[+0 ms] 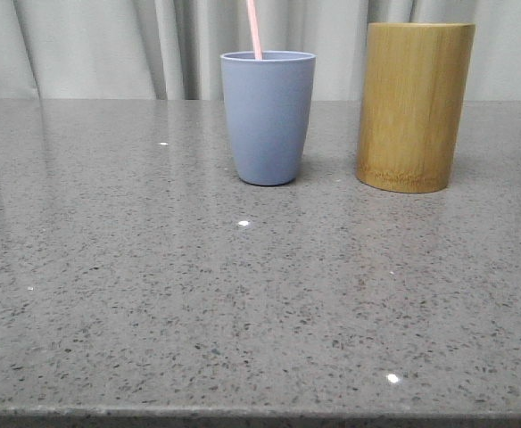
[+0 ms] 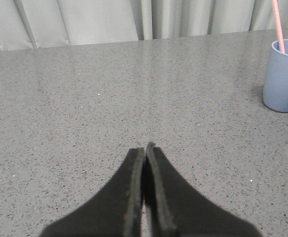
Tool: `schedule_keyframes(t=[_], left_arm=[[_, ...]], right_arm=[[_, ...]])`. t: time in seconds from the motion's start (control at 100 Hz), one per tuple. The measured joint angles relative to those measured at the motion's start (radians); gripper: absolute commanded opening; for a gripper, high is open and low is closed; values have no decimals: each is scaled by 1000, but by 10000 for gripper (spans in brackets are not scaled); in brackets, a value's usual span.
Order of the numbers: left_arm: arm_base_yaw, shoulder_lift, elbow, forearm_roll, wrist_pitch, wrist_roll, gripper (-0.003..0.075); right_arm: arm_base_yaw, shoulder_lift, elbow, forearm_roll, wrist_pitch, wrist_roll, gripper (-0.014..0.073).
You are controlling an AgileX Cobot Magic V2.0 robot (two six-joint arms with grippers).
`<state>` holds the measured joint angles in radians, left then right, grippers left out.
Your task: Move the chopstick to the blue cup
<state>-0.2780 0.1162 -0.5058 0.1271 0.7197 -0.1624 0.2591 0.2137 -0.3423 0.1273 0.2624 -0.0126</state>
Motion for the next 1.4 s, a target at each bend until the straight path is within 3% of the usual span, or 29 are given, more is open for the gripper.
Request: schedule_keyframes(t=[0.14,0.43,0.76,0.97,1.4], left_arm=[[30,0,28,2,-47,0,-19],[186,-3,211,-79,-374,84,-19],[282,-82,383,-115,-536,117,-19],[296,-120,508,-135,-604,118,-19],[296,-120,508,-157,-592,118,-19]], right_arm=[[0,0,0,0,0,0,-69],[0,0,0,0,0,0,-69],[0,0,0,0,0,0,-69],[0,0,0,0,0,0,-69],[-1,0,0,0,-1,0,-69]])
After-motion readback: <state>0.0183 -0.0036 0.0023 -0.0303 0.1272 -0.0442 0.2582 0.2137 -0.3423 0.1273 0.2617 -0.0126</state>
